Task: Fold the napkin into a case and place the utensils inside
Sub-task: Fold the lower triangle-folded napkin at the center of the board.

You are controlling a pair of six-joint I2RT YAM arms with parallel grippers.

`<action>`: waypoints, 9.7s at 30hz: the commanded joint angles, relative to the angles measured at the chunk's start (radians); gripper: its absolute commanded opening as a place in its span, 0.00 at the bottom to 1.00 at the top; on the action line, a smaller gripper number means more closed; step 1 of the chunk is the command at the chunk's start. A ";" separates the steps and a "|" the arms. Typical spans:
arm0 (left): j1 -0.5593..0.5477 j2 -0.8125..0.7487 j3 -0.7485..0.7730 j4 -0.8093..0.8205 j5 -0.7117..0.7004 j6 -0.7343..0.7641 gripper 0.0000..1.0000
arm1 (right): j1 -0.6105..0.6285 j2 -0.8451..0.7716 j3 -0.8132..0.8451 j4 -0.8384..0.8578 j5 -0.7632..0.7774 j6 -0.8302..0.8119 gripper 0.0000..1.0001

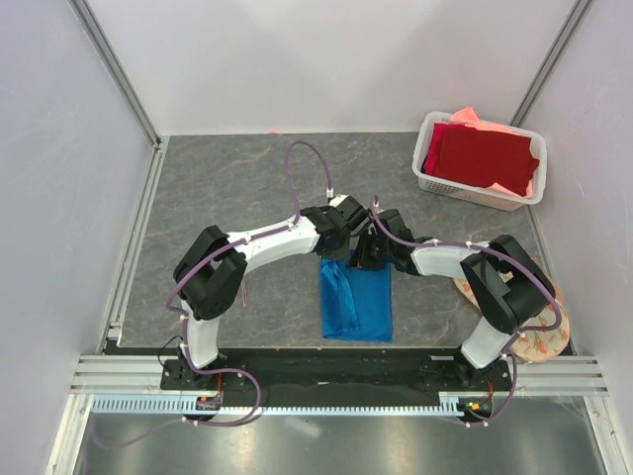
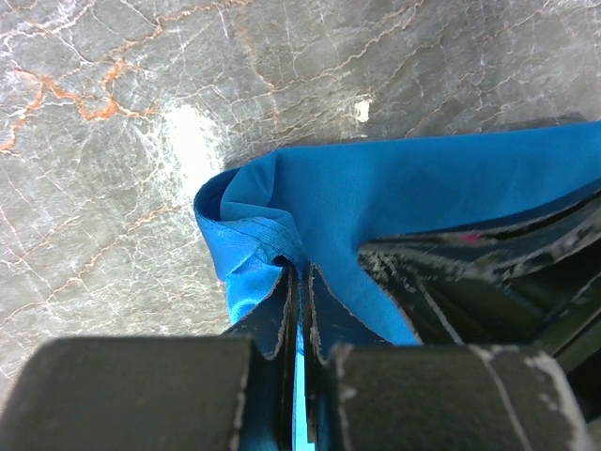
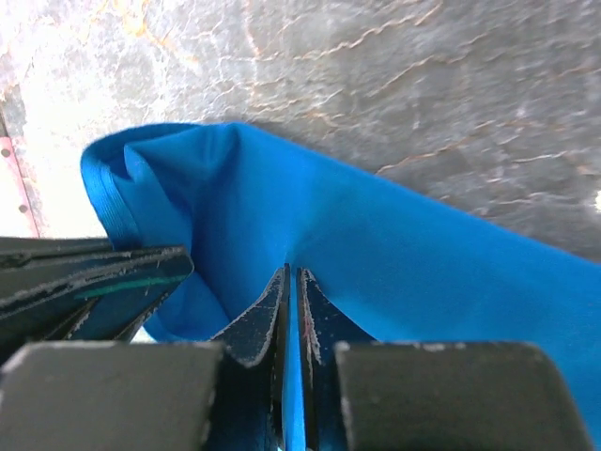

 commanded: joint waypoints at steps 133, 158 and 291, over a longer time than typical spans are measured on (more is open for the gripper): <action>0.052 -0.011 0.062 0.118 0.210 -0.007 0.54 | 0.499 -0.626 -0.421 -0.219 0.402 0.349 0.00; 0.118 0.031 0.051 0.075 0.182 0.067 0.04 | 0.433 -0.583 -0.343 -0.337 0.456 0.229 0.05; -0.460 -0.251 -0.447 0.271 -0.157 0.121 0.42 | 0.336 -0.531 -0.429 -0.026 0.203 0.369 0.32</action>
